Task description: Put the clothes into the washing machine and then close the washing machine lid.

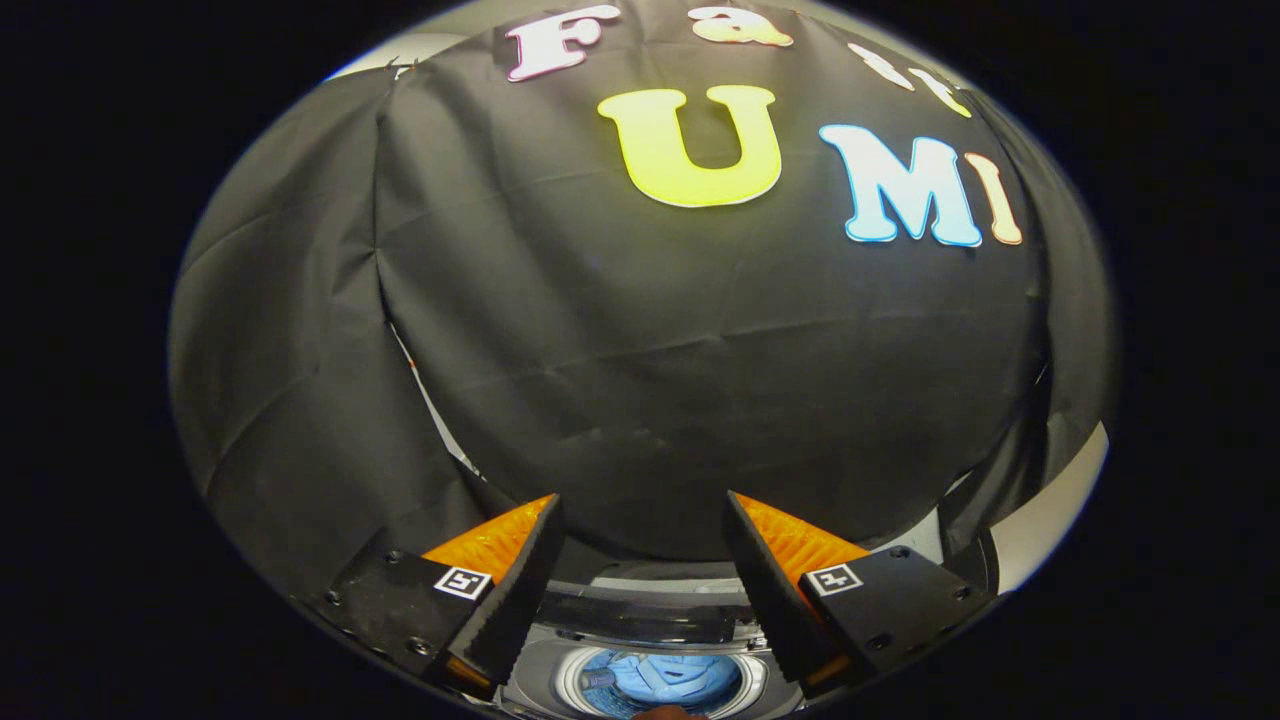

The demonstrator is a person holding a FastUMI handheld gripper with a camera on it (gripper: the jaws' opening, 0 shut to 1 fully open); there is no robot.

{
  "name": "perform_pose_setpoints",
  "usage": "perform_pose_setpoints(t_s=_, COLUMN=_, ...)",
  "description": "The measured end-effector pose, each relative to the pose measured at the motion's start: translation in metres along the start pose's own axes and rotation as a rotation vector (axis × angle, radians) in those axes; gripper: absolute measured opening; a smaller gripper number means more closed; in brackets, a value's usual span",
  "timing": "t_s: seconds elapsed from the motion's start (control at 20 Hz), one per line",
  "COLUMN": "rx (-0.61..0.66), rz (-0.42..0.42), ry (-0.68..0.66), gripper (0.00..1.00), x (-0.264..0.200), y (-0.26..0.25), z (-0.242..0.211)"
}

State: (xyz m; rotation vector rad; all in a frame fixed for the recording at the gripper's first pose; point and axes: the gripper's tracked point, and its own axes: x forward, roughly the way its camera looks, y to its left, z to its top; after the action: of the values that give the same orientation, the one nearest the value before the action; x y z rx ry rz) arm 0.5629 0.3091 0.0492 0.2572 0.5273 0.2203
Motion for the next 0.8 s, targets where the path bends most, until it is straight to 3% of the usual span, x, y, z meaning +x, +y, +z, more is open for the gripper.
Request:
perform_pose_setpoints(t_s=0.4, rx=0.028, rz=-0.022, ry=0.098, gripper=0.98, x=0.036, y=-0.009, z=-0.021)
perform_pose_setpoints(t_s=0.8, rx=-0.025, rz=-0.021, ry=0.160, gripper=0.99, x=0.040, y=-0.001, z=-0.045)
